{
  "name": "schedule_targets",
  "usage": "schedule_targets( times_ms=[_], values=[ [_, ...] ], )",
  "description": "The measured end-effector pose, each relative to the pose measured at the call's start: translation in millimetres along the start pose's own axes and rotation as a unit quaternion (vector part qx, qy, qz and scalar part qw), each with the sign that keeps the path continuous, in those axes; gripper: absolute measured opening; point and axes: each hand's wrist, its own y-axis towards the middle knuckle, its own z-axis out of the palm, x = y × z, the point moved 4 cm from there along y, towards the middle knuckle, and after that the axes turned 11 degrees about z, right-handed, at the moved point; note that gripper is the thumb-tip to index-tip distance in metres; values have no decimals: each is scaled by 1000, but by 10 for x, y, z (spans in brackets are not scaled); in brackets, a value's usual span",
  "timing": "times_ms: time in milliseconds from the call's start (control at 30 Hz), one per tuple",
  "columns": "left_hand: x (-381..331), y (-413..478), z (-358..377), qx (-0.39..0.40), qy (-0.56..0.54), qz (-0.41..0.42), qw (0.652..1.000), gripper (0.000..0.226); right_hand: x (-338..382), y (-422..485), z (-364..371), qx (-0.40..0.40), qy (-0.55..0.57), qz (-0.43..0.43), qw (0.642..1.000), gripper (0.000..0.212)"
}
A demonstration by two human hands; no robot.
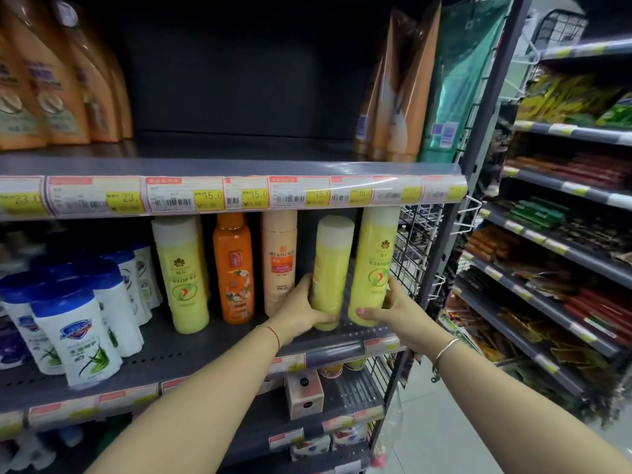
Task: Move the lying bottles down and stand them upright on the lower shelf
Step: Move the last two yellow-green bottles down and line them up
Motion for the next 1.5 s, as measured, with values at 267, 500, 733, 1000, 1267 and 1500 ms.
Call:
schedule_targets(
  times_ms=[267,500,733,1000,1267,1500],
  values=[
    [16,2,16,32,32,-30,999,105,-57,58,-99,9,-18,18,1000,73],
    [-109,-124,150,-159,89,-35,983,91,-26,50,-106,15,-31,17,999,69],
    [-79,-50,161,-144,58,-37,987,73,-1,28,-107,16,-41,14,999,66],
    [22,14,303,-188,55,-70,978,55,-26,68,-116,10,-54,13,998,72],
    [65,275,279,-207,37,-93,973,55,-65,169,-149,10,-50,0,999,67],
    [209,538,281,-225,31,-74,971,58,-108,359,-264,-5,-76,-10,997,74]
  ],
)
